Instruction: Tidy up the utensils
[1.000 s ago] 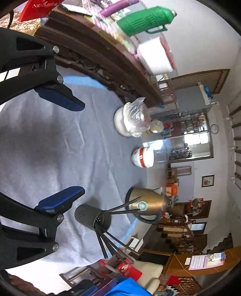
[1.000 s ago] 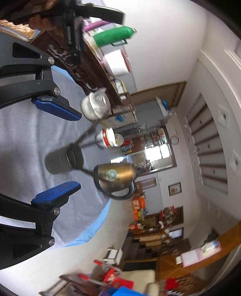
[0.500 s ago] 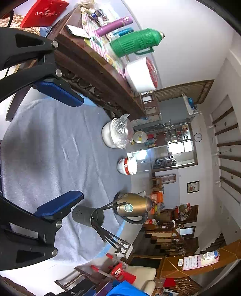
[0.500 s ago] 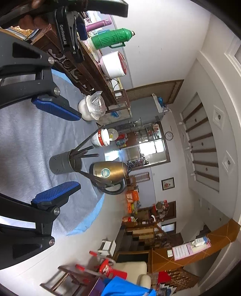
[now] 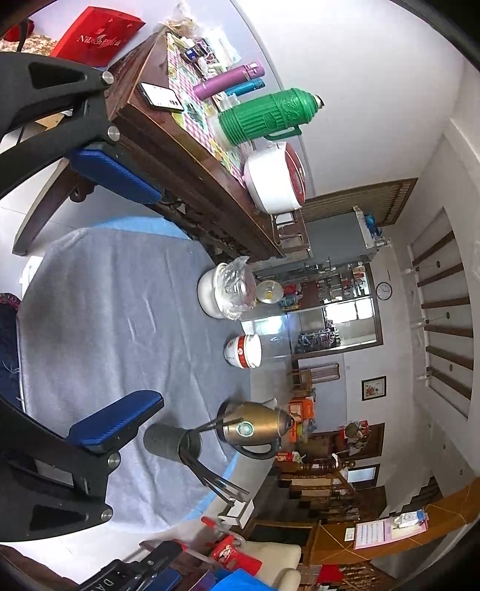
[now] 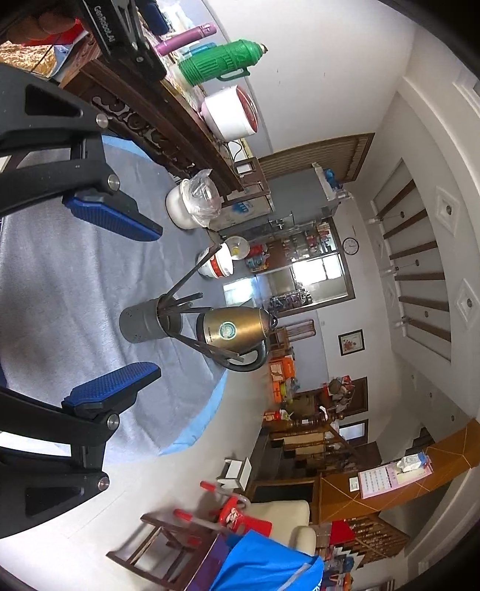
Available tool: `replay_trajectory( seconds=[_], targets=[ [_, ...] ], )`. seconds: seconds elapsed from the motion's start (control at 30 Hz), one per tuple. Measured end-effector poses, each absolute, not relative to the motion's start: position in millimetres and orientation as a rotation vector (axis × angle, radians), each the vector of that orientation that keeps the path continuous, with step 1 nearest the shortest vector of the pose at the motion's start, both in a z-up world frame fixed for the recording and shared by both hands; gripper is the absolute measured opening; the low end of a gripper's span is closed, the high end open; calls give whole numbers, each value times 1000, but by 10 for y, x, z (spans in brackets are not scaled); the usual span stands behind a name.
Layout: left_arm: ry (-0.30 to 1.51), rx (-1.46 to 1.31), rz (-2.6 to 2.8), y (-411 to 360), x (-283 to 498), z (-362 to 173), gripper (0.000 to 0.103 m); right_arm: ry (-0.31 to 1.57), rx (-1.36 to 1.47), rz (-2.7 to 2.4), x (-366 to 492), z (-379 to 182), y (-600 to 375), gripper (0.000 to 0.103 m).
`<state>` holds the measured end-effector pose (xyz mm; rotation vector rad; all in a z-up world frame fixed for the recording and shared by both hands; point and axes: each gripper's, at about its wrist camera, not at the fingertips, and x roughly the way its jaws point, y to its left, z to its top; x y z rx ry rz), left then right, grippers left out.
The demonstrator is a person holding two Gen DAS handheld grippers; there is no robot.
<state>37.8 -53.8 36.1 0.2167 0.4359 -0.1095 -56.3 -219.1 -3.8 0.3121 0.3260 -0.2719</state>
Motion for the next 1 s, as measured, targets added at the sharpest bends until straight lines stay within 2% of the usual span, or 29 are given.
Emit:
replay_trajectory(
  seconds=[1.0],
  targets=[
    [442,236,-84,-544,458,301,101,361,338,-290,-427,-70,-2199,72]
  ],
)
